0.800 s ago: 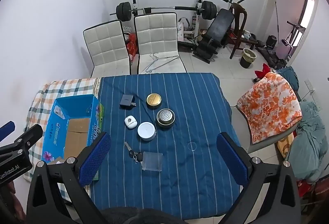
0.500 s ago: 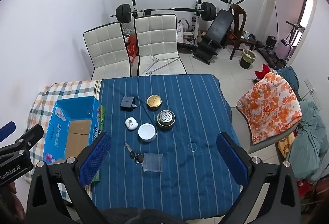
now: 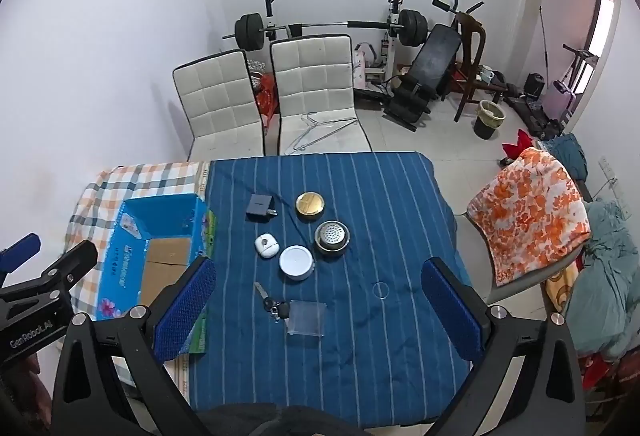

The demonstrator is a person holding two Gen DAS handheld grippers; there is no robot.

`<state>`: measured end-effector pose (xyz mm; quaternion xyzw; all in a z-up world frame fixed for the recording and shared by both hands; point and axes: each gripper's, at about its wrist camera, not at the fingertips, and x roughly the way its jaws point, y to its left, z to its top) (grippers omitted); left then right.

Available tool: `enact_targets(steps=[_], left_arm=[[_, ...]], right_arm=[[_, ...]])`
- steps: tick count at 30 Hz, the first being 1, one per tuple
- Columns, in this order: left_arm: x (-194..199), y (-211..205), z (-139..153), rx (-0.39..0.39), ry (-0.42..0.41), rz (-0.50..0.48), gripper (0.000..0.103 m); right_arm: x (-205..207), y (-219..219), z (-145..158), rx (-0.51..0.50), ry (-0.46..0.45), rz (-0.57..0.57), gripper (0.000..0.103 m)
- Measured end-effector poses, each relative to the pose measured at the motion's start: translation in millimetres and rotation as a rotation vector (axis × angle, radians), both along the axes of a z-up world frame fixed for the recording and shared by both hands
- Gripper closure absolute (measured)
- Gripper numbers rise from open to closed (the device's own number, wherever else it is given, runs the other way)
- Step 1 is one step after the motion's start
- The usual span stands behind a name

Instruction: Organize rigid objects

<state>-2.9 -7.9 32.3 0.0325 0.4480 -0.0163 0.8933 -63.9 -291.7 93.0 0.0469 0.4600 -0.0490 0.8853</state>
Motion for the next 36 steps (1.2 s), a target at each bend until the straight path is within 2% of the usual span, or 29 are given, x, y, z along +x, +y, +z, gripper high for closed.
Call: enact_targets(steps=[15,36], left_arm=[[-8.7,-0.4,20.2,0.000,-0.003,0.005,0.000],[-11.9,1.6,13.9,-0.014,0.020,0.006,0.000]], right_arm=[[-7.1,3.1,27.2,0.035,0.003,0.026,0.000],[-13.7,-3.2,17.9,0.014,0.015,0.002,0.000]])
